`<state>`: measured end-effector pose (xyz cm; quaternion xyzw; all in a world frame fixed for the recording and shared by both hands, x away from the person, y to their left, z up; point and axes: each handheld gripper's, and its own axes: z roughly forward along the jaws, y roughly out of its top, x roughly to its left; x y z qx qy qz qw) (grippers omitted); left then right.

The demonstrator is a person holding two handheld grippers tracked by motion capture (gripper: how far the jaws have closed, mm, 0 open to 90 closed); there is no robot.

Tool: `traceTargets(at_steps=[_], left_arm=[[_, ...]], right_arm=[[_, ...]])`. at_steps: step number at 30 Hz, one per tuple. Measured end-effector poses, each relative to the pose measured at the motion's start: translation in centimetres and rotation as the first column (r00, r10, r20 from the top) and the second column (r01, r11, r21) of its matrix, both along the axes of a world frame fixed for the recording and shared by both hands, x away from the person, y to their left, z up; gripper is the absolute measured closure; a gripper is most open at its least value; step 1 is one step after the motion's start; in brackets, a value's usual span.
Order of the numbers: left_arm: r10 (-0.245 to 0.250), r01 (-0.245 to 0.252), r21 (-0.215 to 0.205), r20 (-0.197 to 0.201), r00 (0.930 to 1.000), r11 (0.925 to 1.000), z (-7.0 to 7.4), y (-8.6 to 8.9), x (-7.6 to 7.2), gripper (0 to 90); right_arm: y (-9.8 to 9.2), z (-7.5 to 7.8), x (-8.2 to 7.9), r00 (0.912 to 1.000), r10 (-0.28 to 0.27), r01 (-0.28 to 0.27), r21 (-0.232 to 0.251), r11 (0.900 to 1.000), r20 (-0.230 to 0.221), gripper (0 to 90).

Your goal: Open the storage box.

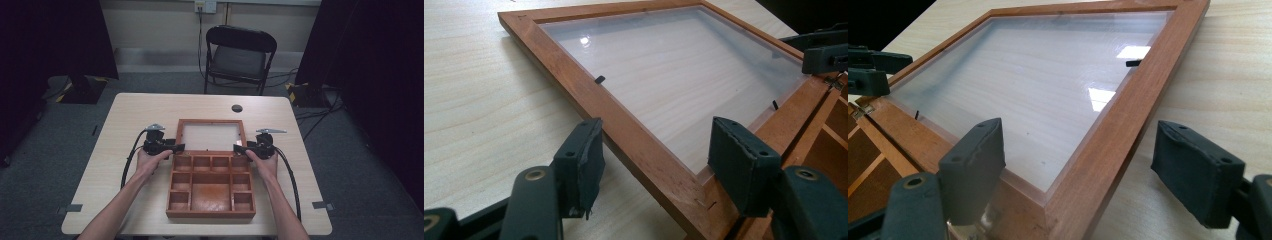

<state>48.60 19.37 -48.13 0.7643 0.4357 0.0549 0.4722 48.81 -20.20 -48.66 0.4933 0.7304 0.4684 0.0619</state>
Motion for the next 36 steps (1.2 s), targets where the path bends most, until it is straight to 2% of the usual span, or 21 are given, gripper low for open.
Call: traceTargets(at_steps=[16,19,25,27,29,34,36], left_arm=[[0.024,-0.025,0.029,0.023,0.9994,0.9993,0.8,0.6,-0.6,32.6],[0.034,-0.035,0.026,0.026,0.9991,0.9991,1.2,1.3,-1.1,26.5],[0.045,-0.047,0.057,0.045,0.998,0.9973,1.9,3.1,-2.1,26.4],[0.042,-0.046,0.078,0.051,0.9978,0.9959,2.1,3.5,-2.6,26.6],[0.03,-0.037,0.118,0.057,0.9979,0.9923,2.1,4.0,-3.0,26.7],[0.042,-0.048,0.125,0.051,0.9978,0.991,1.8,5.2,-4.3,26.1],[0.057,-0.062,0.122,0.044,0.9974,0.9906,1.6,5.6,-4.6,25.6]], right_arm=[[-0.7,0.8,-0.7,0.9997,-0.012,0.012,-0.034,0.999,0.02,18.9],[-1.4,1.5,-1.3,0.9993,-0.018,0.019,-0.034,0.999,0.032,18.2],[-2.7,2.5,-2.4,0.998,-0.033,0.036,-0.061,0.997,0.054,17.7],[-3.0,2.8,-2.9,0.9978,-0.033,0.037,-0.063,0.997,0.058,17.1],[-3.5,3.1,-3.5,0.9975,-0.036,0.04,-0.068,0.997,0.061,17.1],[-4.7,3.5,-4.9,0.9963,-0.056,0.06,-0.063,0.996,0.065,16.5],[-5.1,3.6,-5.5,0.9962,-0.058,0.063,-0.076,0.995,0.065,16.5]])
